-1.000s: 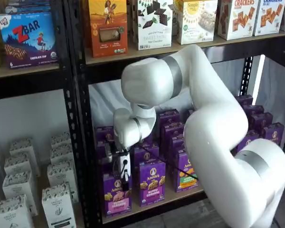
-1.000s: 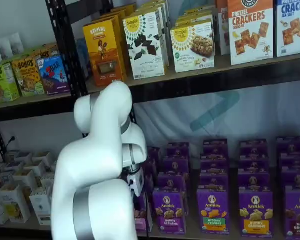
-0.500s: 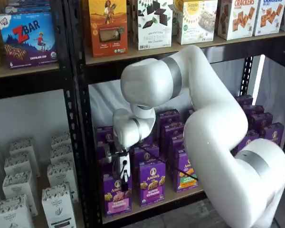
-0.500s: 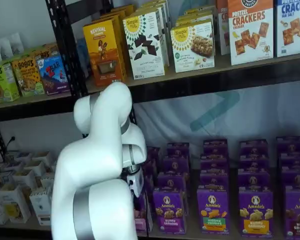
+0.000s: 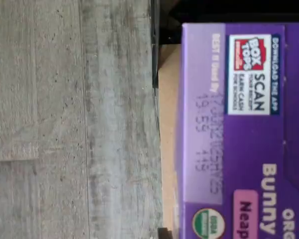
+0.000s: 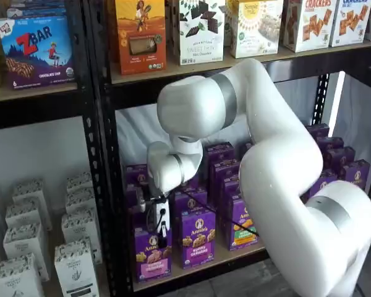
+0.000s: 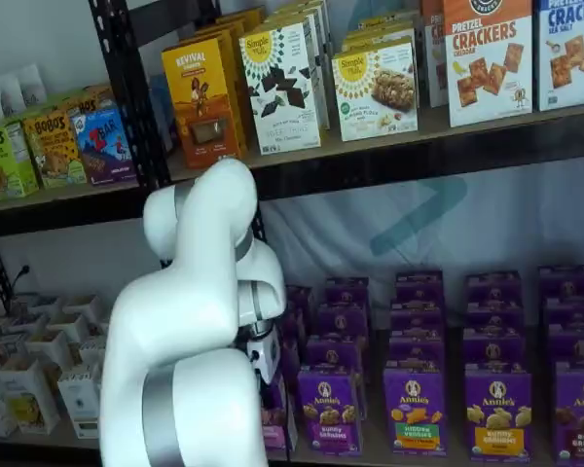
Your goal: Pick up the purple box with a pink patch in the middle, on the bottom shelf, the first box from the left
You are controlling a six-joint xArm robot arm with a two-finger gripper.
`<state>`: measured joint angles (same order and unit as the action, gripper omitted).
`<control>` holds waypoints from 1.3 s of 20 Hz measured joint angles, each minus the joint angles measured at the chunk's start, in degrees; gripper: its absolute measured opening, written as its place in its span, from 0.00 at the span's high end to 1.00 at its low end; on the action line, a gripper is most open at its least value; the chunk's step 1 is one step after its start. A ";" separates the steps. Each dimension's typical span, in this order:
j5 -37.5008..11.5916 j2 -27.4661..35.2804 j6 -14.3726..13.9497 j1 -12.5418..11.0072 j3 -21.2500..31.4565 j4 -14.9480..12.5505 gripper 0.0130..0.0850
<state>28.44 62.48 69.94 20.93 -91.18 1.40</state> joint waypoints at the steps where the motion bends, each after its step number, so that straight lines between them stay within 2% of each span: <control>1: 0.10 -0.06 0.01 -0.01 0.04 0.00 0.56; 2: 0.15 -0.11 0.00 -0.01 0.10 0.00 0.56; 3: 0.18 -0.21 -0.03 -0.01 0.23 -0.05 0.61; 4: 0.17 -0.28 -0.08 -0.01 0.34 -0.10 0.61; 7: -0.11 -0.41 0.02 -0.01 0.64 0.00 0.72; 17: -1.16 -1.78 -0.53 0.15 2.75 -0.46 0.72; 26: -3.56 -6.94 -3.12 0.36 10.52 -3.15 0.72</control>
<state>24.88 55.54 66.82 21.28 -80.66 -1.75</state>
